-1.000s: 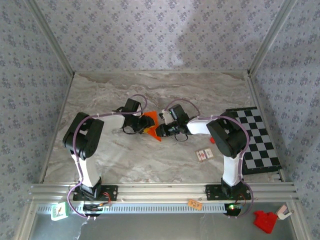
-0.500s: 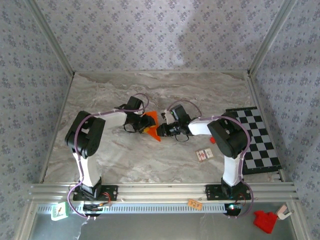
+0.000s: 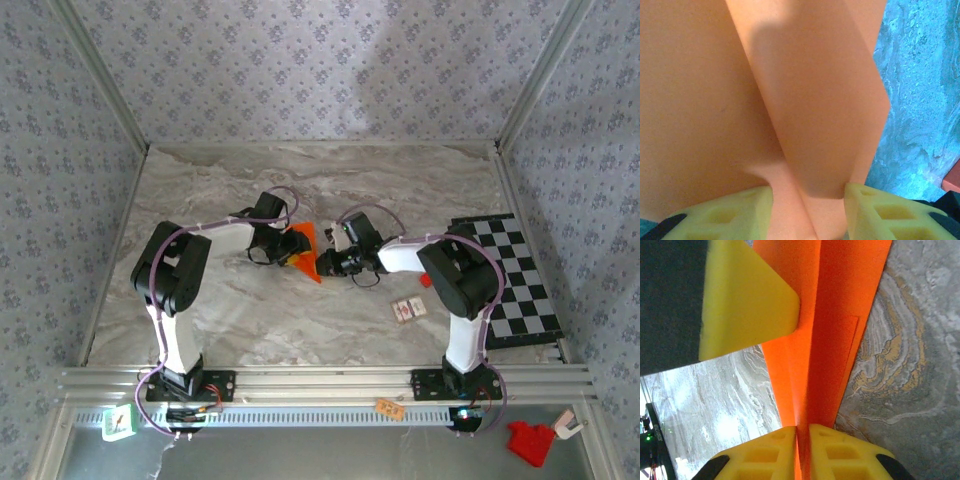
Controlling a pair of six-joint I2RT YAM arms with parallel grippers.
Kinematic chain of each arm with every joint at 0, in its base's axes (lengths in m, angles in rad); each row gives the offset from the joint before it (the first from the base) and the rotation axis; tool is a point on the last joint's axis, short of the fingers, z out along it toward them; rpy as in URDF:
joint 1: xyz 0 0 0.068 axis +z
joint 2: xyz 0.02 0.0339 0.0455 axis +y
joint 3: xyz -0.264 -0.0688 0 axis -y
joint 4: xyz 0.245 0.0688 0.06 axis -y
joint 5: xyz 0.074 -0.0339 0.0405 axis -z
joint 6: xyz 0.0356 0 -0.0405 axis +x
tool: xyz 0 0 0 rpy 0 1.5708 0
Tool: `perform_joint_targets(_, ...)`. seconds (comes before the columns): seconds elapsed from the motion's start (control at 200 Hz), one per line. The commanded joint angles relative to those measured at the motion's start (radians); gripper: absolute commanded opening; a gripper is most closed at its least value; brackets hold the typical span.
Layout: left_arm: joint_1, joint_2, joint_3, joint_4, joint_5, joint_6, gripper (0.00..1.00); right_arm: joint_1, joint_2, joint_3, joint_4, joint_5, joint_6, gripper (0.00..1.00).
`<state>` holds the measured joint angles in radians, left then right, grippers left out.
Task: Fold a paper plane with a square sheet of paper (pick it up from the middle)
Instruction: Fourth fold the wing at the center of the table.
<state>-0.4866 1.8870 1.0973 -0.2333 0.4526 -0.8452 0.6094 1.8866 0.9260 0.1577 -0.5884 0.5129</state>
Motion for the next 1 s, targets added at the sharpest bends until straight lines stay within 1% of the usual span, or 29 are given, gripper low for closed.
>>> perform_joint_targets(0.0,-0.010,0.061,-0.013,-0.087,-0.049,0.022,0.45,0.010,-0.013,-0.002,-0.030,-0.015,0.024,0.15)
perform_joint_targets(0.46,-0.010,0.063,-0.007,-0.082,-0.027,0.025,0.50,0.016,0.014,-0.007,-0.028,-0.004,0.073,0.10)
perform_joint_targets(0.585,-0.007,0.026,-0.001,-0.046,0.003,0.010,0.54,0.017,0.025,-0.010,-0.039,0.008,0.080,0.09)
perform_joint_targets(0.805,0.030,-0.075,0.001,0.052,0.058,-0.017,0.60,0.010,0.026,-0.024,-0.042,0.028,0.094,0.09)
perform_joint_targets(0.999,0.049,-0.111,-0.036,0.084,0.056,0.002,0.61,0.004,0.026,-0.035,-0.033,0.037,0.105,0.09)
